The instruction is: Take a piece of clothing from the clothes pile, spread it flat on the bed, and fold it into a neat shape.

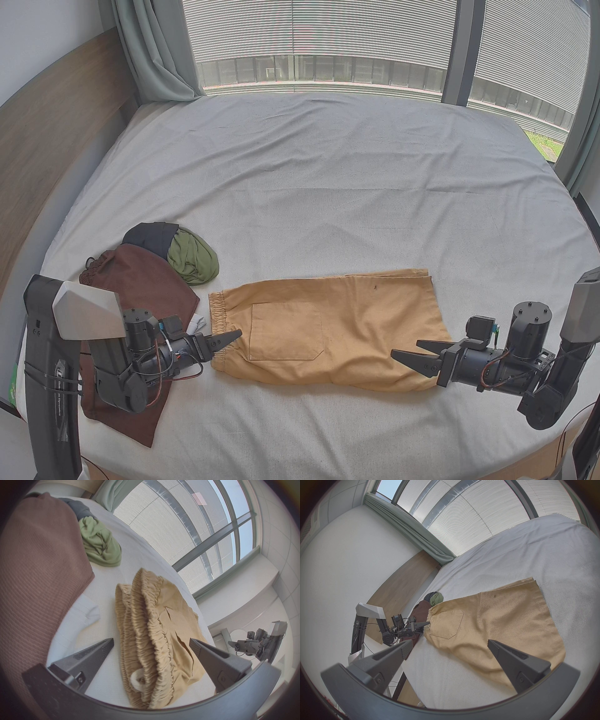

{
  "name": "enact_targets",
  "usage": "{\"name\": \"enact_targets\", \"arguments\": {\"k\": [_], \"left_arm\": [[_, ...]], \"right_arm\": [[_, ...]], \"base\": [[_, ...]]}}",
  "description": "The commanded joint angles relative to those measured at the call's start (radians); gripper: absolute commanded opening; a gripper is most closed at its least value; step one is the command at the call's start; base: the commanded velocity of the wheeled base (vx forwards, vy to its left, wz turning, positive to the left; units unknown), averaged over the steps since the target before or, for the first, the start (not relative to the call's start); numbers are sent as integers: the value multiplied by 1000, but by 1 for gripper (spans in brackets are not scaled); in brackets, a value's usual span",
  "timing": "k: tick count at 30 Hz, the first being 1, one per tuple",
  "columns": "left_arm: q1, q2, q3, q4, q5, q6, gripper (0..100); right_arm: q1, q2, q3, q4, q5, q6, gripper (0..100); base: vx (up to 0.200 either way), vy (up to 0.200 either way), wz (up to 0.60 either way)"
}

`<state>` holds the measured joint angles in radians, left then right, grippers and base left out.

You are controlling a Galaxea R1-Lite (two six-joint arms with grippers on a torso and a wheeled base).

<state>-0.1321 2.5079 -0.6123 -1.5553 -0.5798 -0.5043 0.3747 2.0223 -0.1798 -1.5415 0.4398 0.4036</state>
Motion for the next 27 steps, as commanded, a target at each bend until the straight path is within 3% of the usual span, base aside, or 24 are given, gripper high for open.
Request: {"name": "enact_targets", "arguments": {"k": [1,8,14,21,22,27], "left_arm": [[-21,14,-10,0,5,-25,100],[-24,14,-18,0,6,-63,100],[-80,11,-44,0,126,-123,100],[-89,17,-64,0,149,-137,100],[-89,17,-63,0,149,-137,0],[-89,19,-64,0,147,-137,0]], "right_arm": [[1,9,0,0,0,0,100],[1,12,0,0,-1,0,100],[1,24,-1,-2,0,-2,100],[1,24,0,0,0,-2,100],[1,24,-1,-2,0,-2,100],[1,24,0,0,0,-2,100]], "base": [[0,0,0],[0,0,0],[0,0,0],[0,0,0],[0,0,0],[0,0,0]]}}
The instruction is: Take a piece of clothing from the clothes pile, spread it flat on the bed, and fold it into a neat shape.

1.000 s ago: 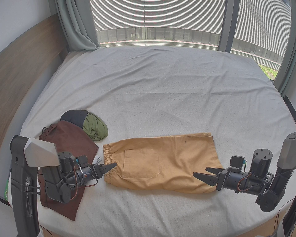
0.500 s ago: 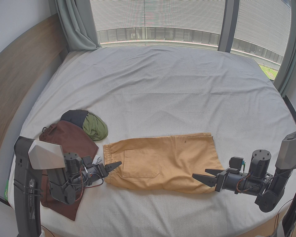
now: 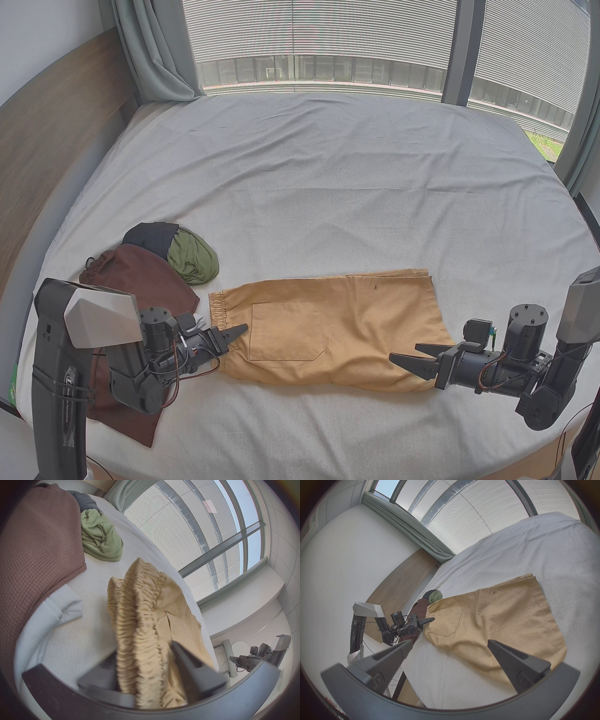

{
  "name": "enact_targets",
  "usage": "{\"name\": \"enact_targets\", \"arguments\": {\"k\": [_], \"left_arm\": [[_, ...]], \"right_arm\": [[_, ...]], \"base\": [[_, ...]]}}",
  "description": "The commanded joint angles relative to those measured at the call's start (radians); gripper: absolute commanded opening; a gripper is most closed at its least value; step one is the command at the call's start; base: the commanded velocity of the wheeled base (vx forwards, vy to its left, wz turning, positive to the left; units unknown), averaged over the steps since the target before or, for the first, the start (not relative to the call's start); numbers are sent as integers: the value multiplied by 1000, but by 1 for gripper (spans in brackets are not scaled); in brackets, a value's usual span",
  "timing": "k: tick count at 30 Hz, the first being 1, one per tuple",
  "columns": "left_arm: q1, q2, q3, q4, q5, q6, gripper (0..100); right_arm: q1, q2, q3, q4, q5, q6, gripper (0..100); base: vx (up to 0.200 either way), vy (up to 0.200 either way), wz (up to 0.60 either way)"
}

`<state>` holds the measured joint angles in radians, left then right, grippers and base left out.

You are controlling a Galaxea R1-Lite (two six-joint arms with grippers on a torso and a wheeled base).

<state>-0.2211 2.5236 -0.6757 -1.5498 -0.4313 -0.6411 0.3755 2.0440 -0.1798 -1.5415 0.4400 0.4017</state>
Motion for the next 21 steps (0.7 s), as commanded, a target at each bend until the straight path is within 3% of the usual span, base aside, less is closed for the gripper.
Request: {"name": "enact_targets", "arguments": {"k": [1,14,21], "left_arm": [[2,3,-1,-6,-1,0,0],[9,-8,21,-7,-35,4,0],[35,-57,70,-7,-135,8,0]], "right_arm": [[0,2,0,0,0,0,100],[-1,4,2,0,0,0,100],[-7,8,2,-2,0,0,100]], "base": [[0,0,0],[0,0,0],[0,0,0]]}}
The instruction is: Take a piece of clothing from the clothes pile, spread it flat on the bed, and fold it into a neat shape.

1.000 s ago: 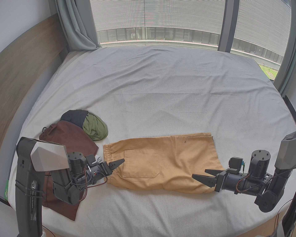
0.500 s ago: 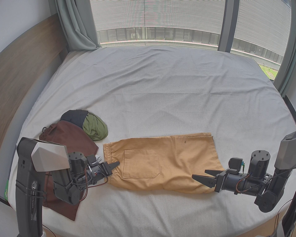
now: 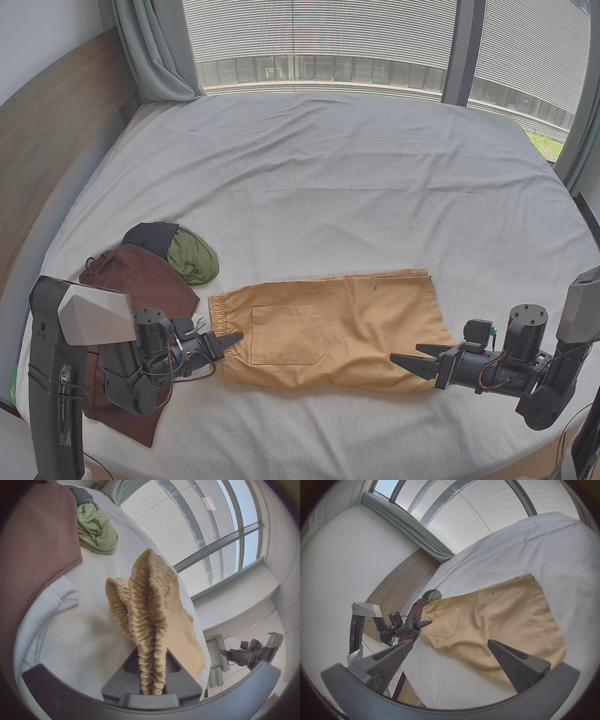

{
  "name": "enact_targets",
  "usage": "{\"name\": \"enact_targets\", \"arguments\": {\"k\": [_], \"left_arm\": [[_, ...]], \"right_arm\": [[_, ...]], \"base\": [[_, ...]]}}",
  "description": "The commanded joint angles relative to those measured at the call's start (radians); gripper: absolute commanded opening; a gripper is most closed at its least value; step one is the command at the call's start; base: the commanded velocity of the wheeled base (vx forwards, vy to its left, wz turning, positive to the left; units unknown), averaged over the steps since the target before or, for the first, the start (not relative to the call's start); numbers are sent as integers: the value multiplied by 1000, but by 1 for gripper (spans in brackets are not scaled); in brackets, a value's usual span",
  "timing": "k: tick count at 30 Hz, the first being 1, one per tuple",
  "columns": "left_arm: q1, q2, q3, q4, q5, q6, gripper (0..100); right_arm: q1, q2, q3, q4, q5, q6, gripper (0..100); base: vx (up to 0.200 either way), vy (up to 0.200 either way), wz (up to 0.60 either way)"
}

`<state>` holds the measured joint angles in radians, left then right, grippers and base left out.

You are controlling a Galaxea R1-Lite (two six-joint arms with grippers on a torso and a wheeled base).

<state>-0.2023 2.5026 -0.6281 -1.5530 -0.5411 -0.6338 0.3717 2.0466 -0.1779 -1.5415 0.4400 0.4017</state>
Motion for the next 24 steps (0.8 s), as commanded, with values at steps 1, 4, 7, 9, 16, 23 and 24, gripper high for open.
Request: {"name": "enact_targets", "arguments": {"k": [1,4,7,9,16,23,24], "left_arm": [[23,-42,24,-4,-31,2,0],[37,-60,27,-4,-36,2,0],[57,-74,31,-4,-42,3,0],[63,-77,33,-4,-43,3,0],[123,-114,64,-2,-143,2,0],[175,-146,85,-1,-220,2,0],[179,-146,84,-2,-220,2,0]], "right_arm": [[-2,7,0,-2,0,0,100],[-2,7,1,-2,0,0,100],[1,7,3,-2,0,0,100],[0,7,3,-2,0,0,100],[-2,7,3,-2,0,0,100],[0,7,5,-2,0,0,100],[0,7,5,-2,0,-1,100]], "base": [[0,0,0],[0,0,0],[0,0,0],[0,0,0],[0,0,0],[0,0,0],[0,0,0]]}}
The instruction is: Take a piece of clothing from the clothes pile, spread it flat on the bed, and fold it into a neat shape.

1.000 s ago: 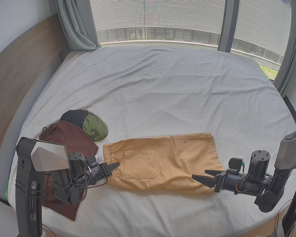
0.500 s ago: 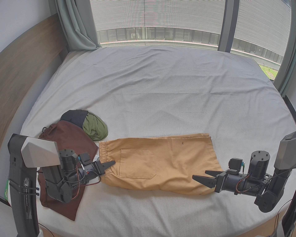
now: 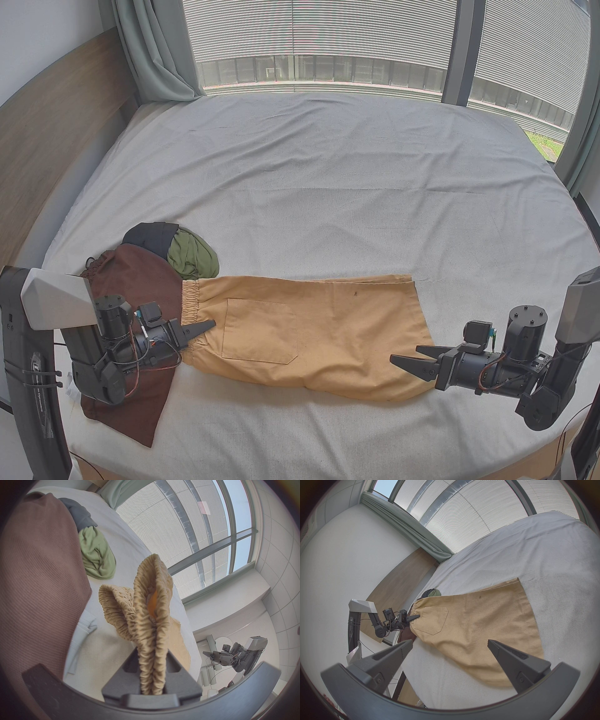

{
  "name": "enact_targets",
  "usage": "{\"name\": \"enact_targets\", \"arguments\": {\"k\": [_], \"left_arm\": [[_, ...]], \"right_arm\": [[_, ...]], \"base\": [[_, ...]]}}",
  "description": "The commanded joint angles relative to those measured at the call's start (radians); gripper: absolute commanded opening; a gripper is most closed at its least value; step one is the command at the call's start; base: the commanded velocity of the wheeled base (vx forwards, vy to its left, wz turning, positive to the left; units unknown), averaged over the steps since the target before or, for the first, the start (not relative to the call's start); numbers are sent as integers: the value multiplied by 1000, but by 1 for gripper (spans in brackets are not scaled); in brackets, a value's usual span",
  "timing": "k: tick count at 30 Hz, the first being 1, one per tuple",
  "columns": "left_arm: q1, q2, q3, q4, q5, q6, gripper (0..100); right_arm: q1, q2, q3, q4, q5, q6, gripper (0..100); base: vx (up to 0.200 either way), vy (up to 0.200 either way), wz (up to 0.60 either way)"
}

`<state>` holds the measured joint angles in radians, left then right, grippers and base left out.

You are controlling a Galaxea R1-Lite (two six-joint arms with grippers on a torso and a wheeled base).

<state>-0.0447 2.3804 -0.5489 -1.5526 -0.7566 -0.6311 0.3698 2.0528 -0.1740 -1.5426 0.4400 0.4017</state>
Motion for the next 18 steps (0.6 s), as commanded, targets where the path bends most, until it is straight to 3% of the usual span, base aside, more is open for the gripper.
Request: {"name": "enact_targets", "arguments": {"k": [1,18], "left_arm": [[23,-24,4,-3,-4,-1,0],[58,-24,-2,-1,-21,-2,0]], "right_arm": [[1,1,1,1,0,-1,100],[0,1,1,-1,0,0,100]], "base": [[0,0,0],[0,0,0]]}}
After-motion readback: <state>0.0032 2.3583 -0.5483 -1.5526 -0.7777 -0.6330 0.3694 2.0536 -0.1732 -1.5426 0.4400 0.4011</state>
